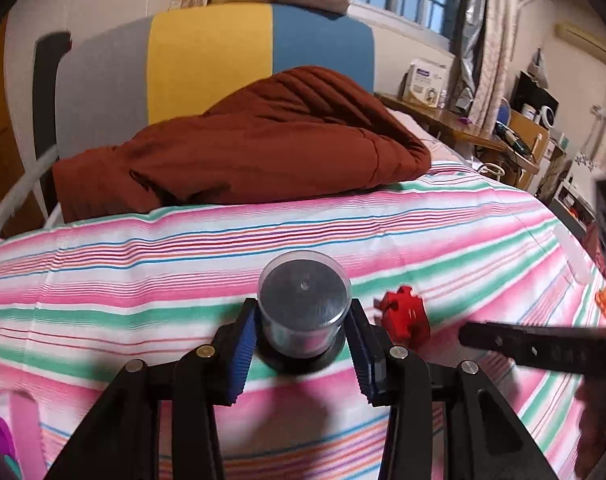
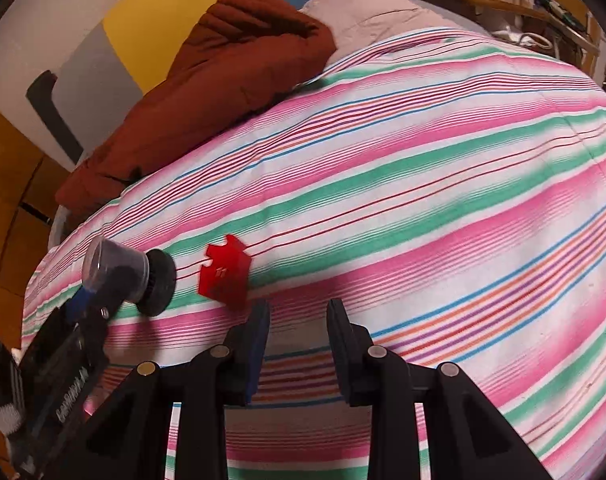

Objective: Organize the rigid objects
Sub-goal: 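Lift the clear jar with the left gripper while the right gripper grasps the red block, then carry the jar into the tray and open the left gripper while the right gripper holds the red block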

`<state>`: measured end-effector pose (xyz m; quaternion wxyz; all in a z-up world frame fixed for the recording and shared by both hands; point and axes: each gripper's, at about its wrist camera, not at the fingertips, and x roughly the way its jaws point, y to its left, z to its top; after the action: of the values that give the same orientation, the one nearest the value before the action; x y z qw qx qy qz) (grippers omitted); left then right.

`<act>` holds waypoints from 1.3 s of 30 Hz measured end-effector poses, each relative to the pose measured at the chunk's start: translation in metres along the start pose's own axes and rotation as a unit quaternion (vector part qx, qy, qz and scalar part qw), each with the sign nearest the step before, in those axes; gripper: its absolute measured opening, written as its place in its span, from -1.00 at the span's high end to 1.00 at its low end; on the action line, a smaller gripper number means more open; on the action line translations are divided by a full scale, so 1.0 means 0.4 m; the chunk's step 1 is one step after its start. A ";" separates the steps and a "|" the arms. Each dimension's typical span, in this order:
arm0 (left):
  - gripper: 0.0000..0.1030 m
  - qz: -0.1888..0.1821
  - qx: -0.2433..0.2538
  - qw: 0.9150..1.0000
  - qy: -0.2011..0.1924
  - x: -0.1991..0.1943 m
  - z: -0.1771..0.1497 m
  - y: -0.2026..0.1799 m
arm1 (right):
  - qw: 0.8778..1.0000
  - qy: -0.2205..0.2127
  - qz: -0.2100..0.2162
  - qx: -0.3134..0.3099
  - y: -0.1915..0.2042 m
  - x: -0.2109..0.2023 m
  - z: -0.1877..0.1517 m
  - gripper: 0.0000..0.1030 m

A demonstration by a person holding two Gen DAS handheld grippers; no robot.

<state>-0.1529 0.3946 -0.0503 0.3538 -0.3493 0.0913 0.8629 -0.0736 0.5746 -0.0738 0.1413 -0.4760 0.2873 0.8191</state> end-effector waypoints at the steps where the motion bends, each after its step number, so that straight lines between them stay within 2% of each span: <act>1: 0.16 0.000 0.003 1.000 -0.007 -0.012 -0.009 -0.001 | 1.000 0.003 0.006 -0.003 0.007 0.006 -0.001 0.43; 4: 0.16 0.007 0.000 1.000 -0.024 -0.050 -0.041 0.006 | 1.000 0.005 0.023 -0.011 0.036 0.021 -0.001 0.42; 8: 0.16 0.016 -0.037 0.998 -0.046 -0.085 -0.069 0.040 | 0.999 -0.012 0.034 -0.032 0.085 0.037 0.014 0.35; 12: 0.16 0.017 -0.064 0.997 -0.049 -0.086 -0.078 0.064 | 0.998 -0.021 0.009 -0.061 0.123 0.077 0.032 0.27; 16: 0.16 0.012 -0.059 0.997 -0.053 -0.088 -0.082 0.060 | 0.996 -0.030 0.001 -0.082 0.144 0.099 0.037 0.26; 20: 0.16 0.018 -0.046 0.997 -0.058 -0.096 -0.084 0.045 | 0.991 -0.035 -0.031 -0.125 0.169 0.106 0.025 0.41; 21: 0.16 0.022 -0.042 0.997 -0.058 -0.102 -0.085 0.040 | 0.991 -0.033 -0.030 -0.124 0.167 0.105 0.026 0.52; 25: 0.16 0.028 -0.029 0.998 -0.051 -0.135 -0.102 0.033 | 0.995 -0.016 -0.015 -0.100 0.144 0.100 0.035 0.70; 35: 0.16 0.008 -0.079 0.996 -0.027 -0.243 -0.189 0.066 | 0.999 0.008 0.030 -0.044 0.103 0.095 0.033 0.72; 39: 0.16 0.003 -0.087 0.996 -0.026 -0.303 -0.232 0.072 | 0.999 0.012 0.029 -0.038 0.101 0.091 0.024 0.72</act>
<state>-0.0610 0.2698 -0.0405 0.3215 -0.3559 0.0075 0.8775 -0.1193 0.5467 -0.0880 0.0959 -0.4822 0.2718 0.8273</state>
